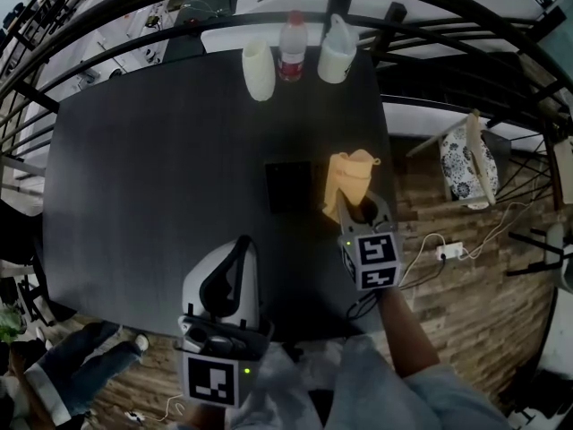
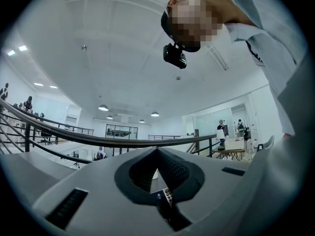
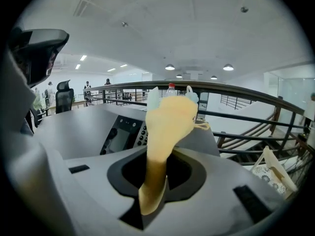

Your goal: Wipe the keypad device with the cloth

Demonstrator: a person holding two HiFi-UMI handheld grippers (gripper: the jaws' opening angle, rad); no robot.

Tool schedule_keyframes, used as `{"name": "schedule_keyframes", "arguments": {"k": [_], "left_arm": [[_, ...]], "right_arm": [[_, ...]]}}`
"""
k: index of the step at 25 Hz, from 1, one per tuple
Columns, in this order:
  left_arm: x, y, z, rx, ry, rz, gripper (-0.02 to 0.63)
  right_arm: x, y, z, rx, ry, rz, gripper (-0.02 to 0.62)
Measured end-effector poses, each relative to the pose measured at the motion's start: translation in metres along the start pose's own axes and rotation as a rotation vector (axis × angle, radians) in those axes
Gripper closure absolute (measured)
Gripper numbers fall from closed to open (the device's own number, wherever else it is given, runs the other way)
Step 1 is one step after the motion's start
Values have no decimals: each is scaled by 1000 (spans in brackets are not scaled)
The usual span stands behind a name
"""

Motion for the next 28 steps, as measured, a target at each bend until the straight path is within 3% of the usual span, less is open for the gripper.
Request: {"name": "schedule_keyframes", "arguments": {"k": [4,8,13,28], "left_arm": [[0,-4,-3,-10,1,-7,594],[1,-7,-8,-20,0,-10,594],[2,-9,-12,-24,-1,-14,594],[1,-22,-31,-67,-6,-6,594]], "right_arm": [[10,2,-10,-8,-14,-24,525],[16,3,-28,-22,-101,-37,525],[22,5,-51,-66,-78,-54,525],[7,14,-117,-214,-166,-49,525]]}}
Point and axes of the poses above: the fingertips, and each gripper's own axes: y forward along the fingers, z to its right, x out of its underside, the point moved 2 cm from there along -y, backward along the fingers, and after that the axes turned 5 degrees about x, right-handed, at the moved point
